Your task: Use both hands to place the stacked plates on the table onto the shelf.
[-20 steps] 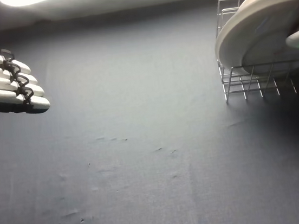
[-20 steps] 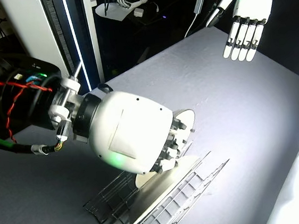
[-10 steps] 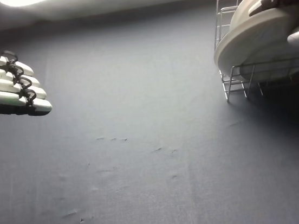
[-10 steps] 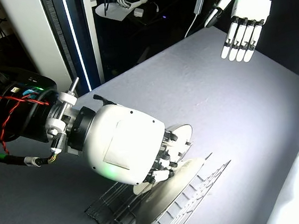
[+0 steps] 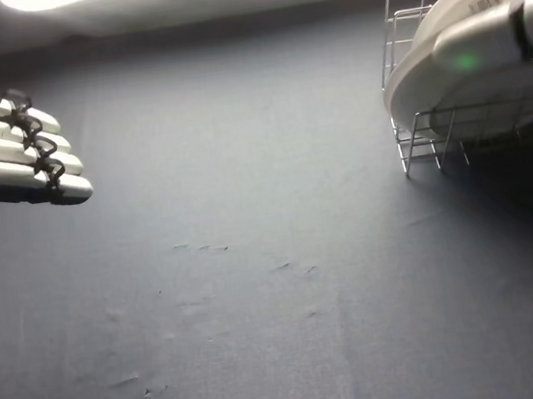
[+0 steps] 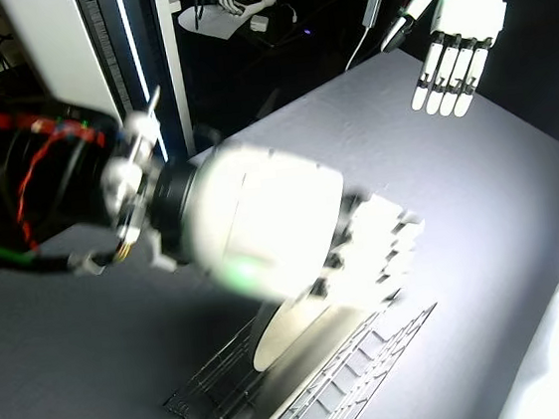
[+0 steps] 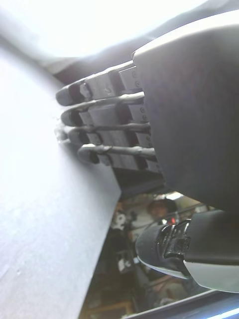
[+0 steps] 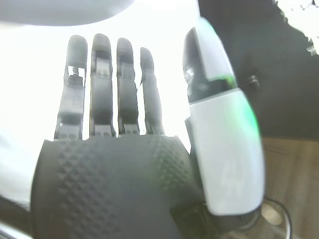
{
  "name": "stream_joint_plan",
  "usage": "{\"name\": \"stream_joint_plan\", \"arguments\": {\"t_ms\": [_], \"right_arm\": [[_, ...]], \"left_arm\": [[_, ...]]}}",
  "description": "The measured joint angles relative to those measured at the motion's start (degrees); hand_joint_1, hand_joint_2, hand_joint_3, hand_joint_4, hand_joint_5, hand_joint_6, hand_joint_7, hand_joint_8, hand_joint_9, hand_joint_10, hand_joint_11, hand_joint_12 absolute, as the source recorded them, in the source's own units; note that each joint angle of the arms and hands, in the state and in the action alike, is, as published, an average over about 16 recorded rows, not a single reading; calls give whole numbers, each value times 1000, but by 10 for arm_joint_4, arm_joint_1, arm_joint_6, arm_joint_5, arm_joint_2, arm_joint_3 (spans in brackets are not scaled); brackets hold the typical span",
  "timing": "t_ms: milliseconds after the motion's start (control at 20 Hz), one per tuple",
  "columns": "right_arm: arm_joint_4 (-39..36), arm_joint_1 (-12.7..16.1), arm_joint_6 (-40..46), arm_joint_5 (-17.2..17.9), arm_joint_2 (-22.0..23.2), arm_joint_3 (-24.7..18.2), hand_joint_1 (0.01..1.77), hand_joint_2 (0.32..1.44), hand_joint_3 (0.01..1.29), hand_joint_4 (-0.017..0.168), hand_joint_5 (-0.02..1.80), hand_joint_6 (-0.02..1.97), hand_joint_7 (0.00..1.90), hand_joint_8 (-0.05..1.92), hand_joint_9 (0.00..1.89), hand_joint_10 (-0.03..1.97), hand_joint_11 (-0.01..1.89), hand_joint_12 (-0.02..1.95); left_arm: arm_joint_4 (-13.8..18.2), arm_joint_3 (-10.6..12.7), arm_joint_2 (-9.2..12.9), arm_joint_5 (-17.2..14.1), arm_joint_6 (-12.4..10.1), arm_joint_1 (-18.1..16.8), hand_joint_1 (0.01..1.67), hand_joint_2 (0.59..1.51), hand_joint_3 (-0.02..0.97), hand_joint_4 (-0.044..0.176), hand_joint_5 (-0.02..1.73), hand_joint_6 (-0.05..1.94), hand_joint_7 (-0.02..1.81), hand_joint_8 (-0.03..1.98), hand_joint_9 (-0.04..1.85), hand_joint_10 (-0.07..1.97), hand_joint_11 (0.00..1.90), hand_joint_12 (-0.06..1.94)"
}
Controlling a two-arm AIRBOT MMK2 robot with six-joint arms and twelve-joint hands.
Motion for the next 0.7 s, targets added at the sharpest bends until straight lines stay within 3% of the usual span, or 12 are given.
{"name": "stream_joint_plan", "arguments": {"t_ms": [200,350,450,600,700], "right_arm": [[-102,19,-2,30,0,-13,654,939,14,-3,170,16,184,13,183,-2,64,413],[-196,23,-6,58,1,-18,511,883,14,-1,144,18,164,14,155,3,66,303],[-260,23,-12,80,2,-18,431,866,14,0,208,84,242,71,223,76,135,349],[-341,22,-21,111,4,-15,336,850,14,1,343,351,390,322,359,346,272,574],[-374,20,-24,124,5,-14,297,848,14,2,391,400,444,367,409,398,311,629]], "left_arm": [[8,-6,-1,-3,6,-3,14,1165,-12,0,202,9,192,-4,158,9,15,305],[14,-13,-1,-4,10,-4,29,1172,-11,-1,260,21,252,15,219,26,52,388],[18,-20,-2,-6,13,-5,57,1176,-11,-1,325,115,326,134,284,143,125,549],[23,-28,-2,-8,17,-5,89,1177,-12,-1,452,401,463,438,415,444,270,827],[26,-31,-3,-8,20,-5,101,1181,-12,-1,492,459,507,503,457,508,308,916]]}}
